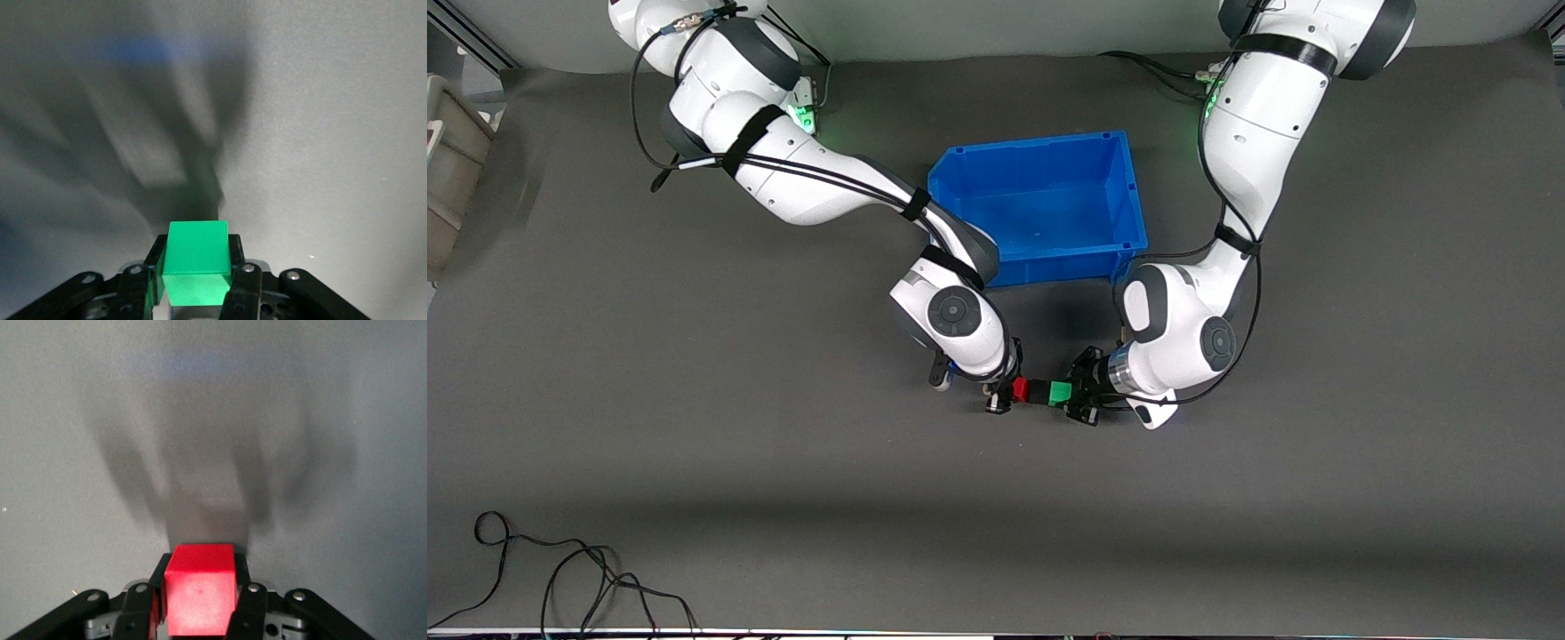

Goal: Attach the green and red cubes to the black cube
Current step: 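Press the red and green cubes against the black cube, then open both grippers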

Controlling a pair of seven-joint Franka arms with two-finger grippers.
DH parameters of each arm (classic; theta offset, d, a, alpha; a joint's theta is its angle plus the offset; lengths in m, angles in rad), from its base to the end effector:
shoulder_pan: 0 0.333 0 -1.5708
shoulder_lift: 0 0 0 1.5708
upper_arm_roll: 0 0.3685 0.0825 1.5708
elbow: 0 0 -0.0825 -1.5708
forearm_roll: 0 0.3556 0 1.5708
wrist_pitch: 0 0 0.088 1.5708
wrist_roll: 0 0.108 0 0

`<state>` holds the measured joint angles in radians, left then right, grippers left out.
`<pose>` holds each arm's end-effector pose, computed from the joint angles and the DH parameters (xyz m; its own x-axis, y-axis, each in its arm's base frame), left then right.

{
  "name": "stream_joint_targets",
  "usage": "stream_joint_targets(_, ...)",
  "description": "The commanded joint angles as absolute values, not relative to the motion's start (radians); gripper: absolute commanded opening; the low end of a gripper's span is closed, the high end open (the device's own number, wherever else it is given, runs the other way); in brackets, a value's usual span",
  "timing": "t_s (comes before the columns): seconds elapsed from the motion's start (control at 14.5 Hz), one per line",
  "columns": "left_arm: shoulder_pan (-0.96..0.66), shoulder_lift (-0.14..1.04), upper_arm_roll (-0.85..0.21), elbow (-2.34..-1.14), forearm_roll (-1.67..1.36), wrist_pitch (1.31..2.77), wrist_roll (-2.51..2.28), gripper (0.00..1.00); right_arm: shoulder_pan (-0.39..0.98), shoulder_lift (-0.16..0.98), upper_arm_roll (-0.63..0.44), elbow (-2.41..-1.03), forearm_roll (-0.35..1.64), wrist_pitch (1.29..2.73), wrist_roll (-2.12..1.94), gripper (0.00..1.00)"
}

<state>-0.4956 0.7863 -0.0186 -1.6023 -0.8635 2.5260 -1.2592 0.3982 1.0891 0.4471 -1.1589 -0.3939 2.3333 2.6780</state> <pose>0.6334 -0.3465 0.2347 0.1390 0.8407 -0.5233 0.9899 -0.1023 0.0985 0.6264 0.4955 0.2147 -0.2570 -0.9471 -0.1924 -0.9639 0.2656 -0.0200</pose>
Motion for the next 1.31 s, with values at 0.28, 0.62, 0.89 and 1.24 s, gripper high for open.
stream_joint_targets(0.28,-0.523,0.805,0.002,-1.571,-0.858,2.548,-1.321,0.16,0.426,1.118,0.431,-1.108,-0.429,2.316,2.701,0.94)
stream_joint_targets(0.62,-0.523,0.805,-0.002,-1.572,-0.851,2.545,-1.319,0.14,0.385,1.073,0.428,-1.130,-0.416,2.307,2.643,1.00)
stream_joint_targets(0.89,-0.541,0.811,0.002,-1.585,-0.836,2.546,-1.313,0.34,0.309,0.954,0.446,-1.247,-0.417,2.309,2.632,1.00)
stream_joint_targets(1.24,-0.540,0.811,0.002,-1.585,-0.836,2.540,-1.321,0.76,0.142,0.786,0.546,-1.460,-0.417,2.306,2.531,1.00)
